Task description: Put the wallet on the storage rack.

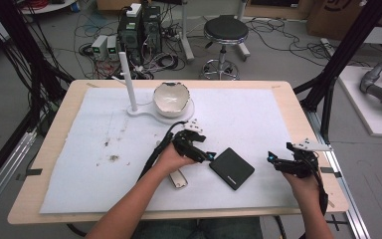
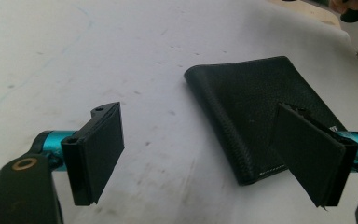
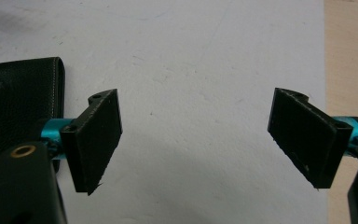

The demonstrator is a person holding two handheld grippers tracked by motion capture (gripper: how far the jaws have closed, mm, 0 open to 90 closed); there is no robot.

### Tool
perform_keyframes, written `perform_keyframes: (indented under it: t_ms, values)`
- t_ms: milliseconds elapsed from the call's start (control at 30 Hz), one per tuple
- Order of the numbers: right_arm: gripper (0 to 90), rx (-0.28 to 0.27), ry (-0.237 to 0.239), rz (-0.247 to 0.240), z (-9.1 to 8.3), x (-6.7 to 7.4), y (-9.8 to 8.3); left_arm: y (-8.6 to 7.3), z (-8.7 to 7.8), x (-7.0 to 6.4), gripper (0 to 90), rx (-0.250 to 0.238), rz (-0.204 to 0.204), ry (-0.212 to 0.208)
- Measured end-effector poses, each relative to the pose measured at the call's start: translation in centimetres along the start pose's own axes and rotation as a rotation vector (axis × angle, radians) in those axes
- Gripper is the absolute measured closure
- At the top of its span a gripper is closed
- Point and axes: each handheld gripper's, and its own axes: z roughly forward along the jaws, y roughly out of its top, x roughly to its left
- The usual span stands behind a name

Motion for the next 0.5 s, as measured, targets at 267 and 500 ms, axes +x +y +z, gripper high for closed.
perform_keyframes:
  t_ms: [267, 500]
  values:
    - [17.7, -0.002, -0.021, -0.008, -0.6, -0.2, -0.4, 0.3, 1.6, -0.6, 17.4, 0.043, 0.015, -0.016]
    - [17.7, 0.008, -0.031, -0.018, -0.9, -0.1, -0.6, 0.6, 2.9, -0.9, 17.8, 0.069, 0.030, -0.030]
